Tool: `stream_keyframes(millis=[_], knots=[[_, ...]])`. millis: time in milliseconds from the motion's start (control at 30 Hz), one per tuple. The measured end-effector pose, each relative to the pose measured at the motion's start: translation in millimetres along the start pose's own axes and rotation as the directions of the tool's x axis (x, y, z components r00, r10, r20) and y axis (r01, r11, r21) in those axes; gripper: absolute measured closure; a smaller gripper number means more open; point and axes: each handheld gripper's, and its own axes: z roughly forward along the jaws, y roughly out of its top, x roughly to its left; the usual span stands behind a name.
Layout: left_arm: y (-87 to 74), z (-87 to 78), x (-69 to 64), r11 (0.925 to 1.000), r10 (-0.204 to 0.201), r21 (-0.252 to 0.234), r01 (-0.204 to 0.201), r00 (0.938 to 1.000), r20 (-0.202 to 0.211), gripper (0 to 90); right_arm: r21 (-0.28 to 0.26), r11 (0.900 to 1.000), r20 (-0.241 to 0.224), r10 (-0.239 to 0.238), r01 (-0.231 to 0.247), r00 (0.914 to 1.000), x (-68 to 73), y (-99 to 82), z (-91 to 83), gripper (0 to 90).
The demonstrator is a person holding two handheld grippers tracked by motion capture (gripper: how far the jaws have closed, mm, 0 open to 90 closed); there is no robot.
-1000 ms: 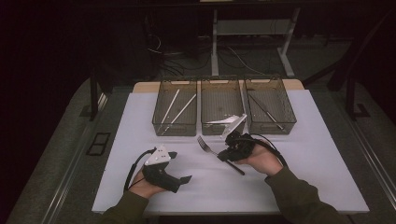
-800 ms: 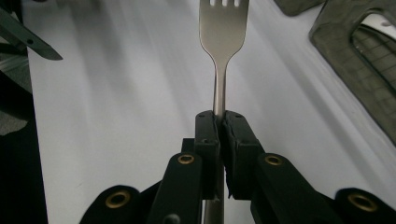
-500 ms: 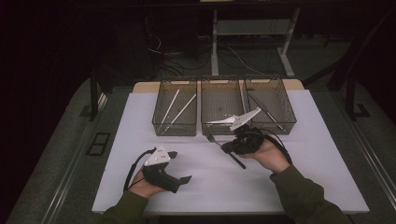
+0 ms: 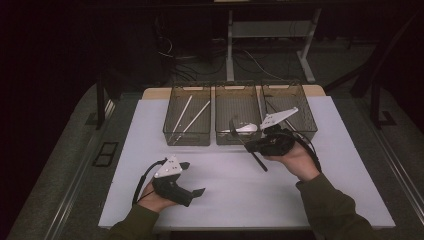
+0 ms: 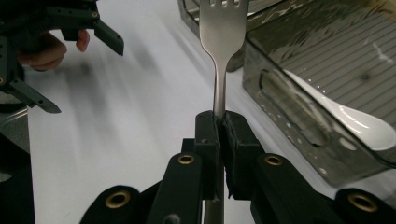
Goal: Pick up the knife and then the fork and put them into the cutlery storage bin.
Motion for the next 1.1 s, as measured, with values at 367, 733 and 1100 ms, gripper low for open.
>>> stream_keyframes(millis=[367,733,1100], knots=[[0.0,0.1,-0.1,1.0,-0.003,0.001,0.003,1.0,-0.002,0.0,-0.082,0.9966,0.049,0.011,-0.007,0.9987,-9.0,1.9,-21.7,84.4],[-0.2,0.3,-0.3,0.9999,-0.012,0.0,0.012,0.9999,-0.003,0.0,-0.14,0.99,0.123,0.033,-0.016,0.9919,-22.8,0.6,-39.3,84.4],[0.0,0.2,-0.6,0.9999,-0.011,-0.002,0.011,0.9999,-0.008,0.0,-0.195,0.9798,0.208,0.084,-0.043,0.9745,-52.3,-1.1,-62.1,84.4]])
